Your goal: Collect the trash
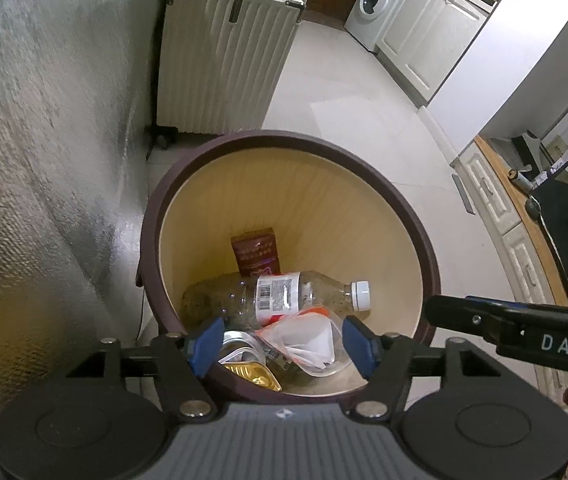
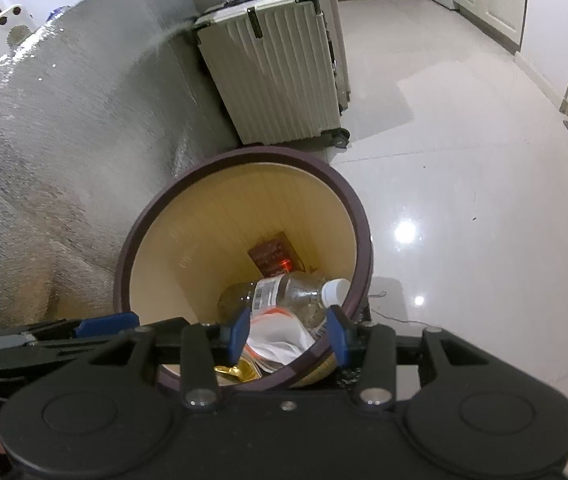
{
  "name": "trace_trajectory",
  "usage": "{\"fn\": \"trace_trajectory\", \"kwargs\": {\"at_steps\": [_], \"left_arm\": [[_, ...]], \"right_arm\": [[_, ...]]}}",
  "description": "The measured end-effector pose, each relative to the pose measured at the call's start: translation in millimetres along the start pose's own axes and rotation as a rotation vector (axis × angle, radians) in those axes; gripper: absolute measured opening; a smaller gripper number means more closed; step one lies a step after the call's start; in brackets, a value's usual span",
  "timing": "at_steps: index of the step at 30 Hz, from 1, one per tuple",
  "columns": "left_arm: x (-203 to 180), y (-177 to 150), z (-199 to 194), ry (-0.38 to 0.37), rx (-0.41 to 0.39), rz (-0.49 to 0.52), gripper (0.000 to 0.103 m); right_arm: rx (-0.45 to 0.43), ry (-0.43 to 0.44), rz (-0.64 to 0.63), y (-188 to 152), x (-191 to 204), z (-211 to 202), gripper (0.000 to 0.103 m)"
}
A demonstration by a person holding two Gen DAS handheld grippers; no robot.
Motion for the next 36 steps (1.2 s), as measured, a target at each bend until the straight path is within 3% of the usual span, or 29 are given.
{"fn": "trace_trajectory", "kwargs": {"at_steps": [17, 36], "left_arm": [[-32.1, -3.1, -79.3, -0.027, -0.095, 0.045, 0.098], [-42.6, 12.3, -206.6, -0.058, -0.261, 0.088, 0.103]], "right_arm": [[-0.158, -0.087, -0.019, 9.0, 1.3, -100.1, 0.086], [-0.337, -0.19, -0.03, 24.2, 26.2, -216.5, 0.094]]}}
Point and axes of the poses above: each gripper's, at about its wrist camera, not at the fingertips, and z roughly the way its jaws point, x to its left, y to its top, the point moved 9 cm from there along z, roughly the way its jaws point, and after that the axes turned 13 degrees about -z, right-handed, at the moved point
